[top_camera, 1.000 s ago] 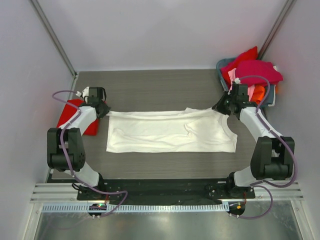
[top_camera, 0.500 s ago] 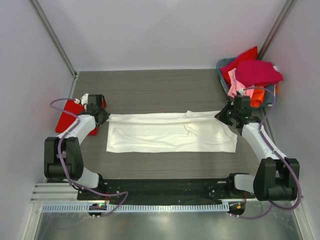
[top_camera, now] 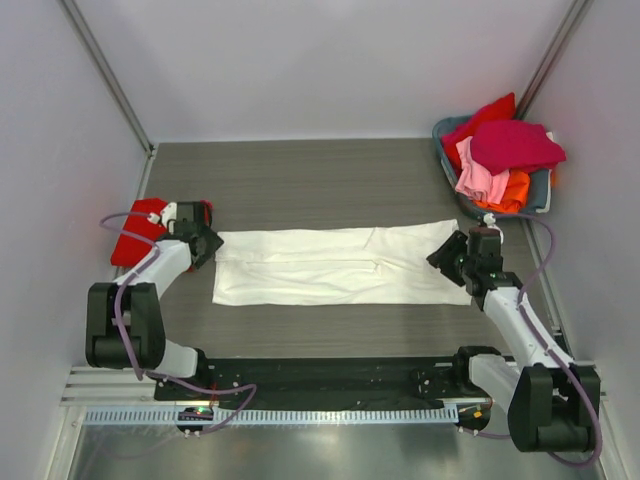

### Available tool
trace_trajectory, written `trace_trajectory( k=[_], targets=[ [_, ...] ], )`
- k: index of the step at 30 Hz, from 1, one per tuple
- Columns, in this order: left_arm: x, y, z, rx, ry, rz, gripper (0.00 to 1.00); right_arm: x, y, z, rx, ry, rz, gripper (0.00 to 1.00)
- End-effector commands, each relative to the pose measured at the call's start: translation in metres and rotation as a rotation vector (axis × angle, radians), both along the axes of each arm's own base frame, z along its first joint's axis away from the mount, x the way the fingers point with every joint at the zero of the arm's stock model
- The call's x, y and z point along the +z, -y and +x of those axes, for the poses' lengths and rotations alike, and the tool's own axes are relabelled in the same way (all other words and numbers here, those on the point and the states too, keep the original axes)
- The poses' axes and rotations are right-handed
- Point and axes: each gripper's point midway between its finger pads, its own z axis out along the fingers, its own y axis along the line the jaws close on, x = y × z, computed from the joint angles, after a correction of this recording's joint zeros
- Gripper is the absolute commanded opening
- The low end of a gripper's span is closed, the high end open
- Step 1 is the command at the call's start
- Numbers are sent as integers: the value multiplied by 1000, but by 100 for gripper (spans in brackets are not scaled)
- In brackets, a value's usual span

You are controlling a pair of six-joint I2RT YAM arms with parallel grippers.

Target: Fold and stack the t-shirts

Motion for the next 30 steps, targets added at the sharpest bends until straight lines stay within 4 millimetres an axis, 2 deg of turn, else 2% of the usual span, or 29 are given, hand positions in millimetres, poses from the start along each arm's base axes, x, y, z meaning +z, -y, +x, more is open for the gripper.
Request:
trace_trajectory(
  k=[1,3,8,9,11,13,14,15,16,18,19,20,24,30],
  targets=[
    [6,-10,-18,85,26,3,58,17,10,4,-79,116,-10,57],
    [8,-9,-23,85,54,-4,68,28,12,7,-85,156,-22,60],
    [42,1,-15,17,122,-29,68,36,13,21,-48,138,-55,59],
    [54,4,-8,-6,147,-31,68,38,11,29,-34,126,-53,58],
    [55,12,-3,-38,126,-50,66,47,6,40,0,135,-53,58],
    [65,20,5,-63,122,-51,66,39,1,49,26,97,-55,58],
    [61,23,9,-76,102,-51,66,37,1,53,36,87,-61,58],
    [61,27,13,-89,95,-52,66,44,-8,59,64,97,-65,58],
    [67,33,19,-111,98,-50,66,37,-13,63,82,75,-69,58],
    [57,41,25,-137,55,-55,63,42,-14,73,86,81,-91,57],
    [60,47,31,-157,50,-57,62,41,-15,76,88,76,-99,57],
    [52,50,33,-161,21,-55,61,33,-17,78,90,50,-106,56],
    [52,72,44,-209,10,-65,58,29,-18,96,98,32,-116,56],
    [64,126,52,-308,33,-64,57,11,-24,114,123,-28,-159,57]
  ],
)
